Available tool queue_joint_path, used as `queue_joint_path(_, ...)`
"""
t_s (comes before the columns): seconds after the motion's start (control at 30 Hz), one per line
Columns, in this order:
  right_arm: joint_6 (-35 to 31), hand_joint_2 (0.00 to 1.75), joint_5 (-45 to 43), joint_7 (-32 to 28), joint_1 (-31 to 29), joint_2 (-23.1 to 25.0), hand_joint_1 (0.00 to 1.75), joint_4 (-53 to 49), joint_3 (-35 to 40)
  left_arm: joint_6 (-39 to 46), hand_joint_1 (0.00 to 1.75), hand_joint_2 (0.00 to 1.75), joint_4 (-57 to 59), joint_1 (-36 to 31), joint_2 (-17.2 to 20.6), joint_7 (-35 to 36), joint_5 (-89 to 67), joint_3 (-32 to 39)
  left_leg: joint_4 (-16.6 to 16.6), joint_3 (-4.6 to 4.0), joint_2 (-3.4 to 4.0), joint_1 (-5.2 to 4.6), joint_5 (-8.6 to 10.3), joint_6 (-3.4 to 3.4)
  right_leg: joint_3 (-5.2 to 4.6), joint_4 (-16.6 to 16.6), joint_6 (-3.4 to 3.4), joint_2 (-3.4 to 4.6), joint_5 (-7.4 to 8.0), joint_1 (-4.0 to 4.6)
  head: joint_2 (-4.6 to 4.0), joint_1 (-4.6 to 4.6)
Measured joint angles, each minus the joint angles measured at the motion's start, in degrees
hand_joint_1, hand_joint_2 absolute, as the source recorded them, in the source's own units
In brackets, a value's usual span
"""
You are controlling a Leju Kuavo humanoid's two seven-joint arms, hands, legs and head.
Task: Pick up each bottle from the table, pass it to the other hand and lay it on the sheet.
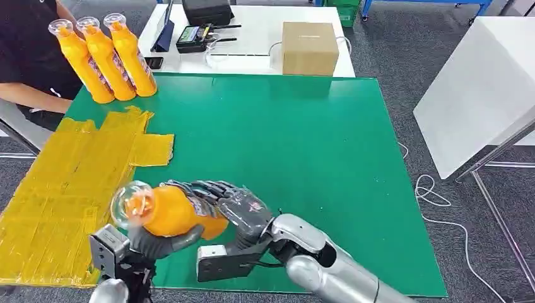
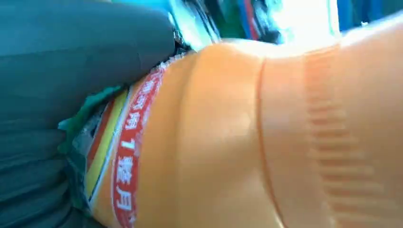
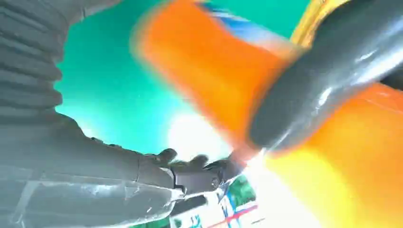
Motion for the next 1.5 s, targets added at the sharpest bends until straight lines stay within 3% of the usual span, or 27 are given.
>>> queue_joint_path(0.27,-0.4,1.75,1.2,-0.5,3.0,-1.6,0.00,-4.3,-2.1,1.1,1.75,1.75,-0.7,1.0,-0.1,0.0,-1.9,2.9,0.0,0.03,0.01,0.01,0.01,-0.01,0.01,0.0,-0.01,0.00,0.01,0.00,0.00,-0.02)
queue_joint_path(0.57,-5.2,1.75,7.6,-1.8,12.2,-5.8,0.00,-14.2,-9.7,25.7,1.75,1.75,-3.5,4.3,-0.3,-1.4,-28.8,10.7,0.0,-0.01,-0.01,0.00,-0.01,-0.01,-0.02,0.0,-0.01,0.00,-0.01,0.00,0.00,-0.04)
queue_joint_path(0.87,-5.3,1.75,7.9,-1.9,15.0,-7.6,0.00,-18.3,-12.6,26.7,1.75,1.75,-4.1,5.6,-0.9,-1.5,-30.2,13.7,0.0,0.04,-0.01,0.00,-0.01,-0.01,0.01,0.0,-0.02,0.00,0.01,0.00,0.00,-0.02)
queue_joint_path(1.1,-6.6,1.75,6.2,-4.9,17.8,-9.3,0.00,-19.6,-14.9,41.0,1.75,1.75,0.3,5.8,0.7,11.4,-66.3,15.6,0.0,0.02,-0.01,0.00,-0.01,-0.02,-0.01,0.0,-0.02,-0.01,0.00,0.00,0.00,-0.02)
queue_joint_path(1.33,-5.1,1.75,4.2,-4.2,16.6,-11.1,0.00,-21.5,-16.9,38.5,1.75,1.75,13.6,-0.2,6.5,19.9,-78.0,15.7,0.0,0.12,-0.01,0.00,0.04,-0.05,0.06,0.0,-0.03,0.00,0.03,0.01,0.00,-0.02)
queue_joint_path(1.5,-5.1,1.75,2.0,-4.3,16.1,-12.3,0.00,-22.2,-17.6,35.5,1.75,1.75,25.0,-4.9,11.0,25.6,-80.2,11.7,0.0,0.11,-0.01,0.00,0.06,-0.06,0.07,0.0,-0.03,0.00,0.03,0.01,0.00,-0.04)
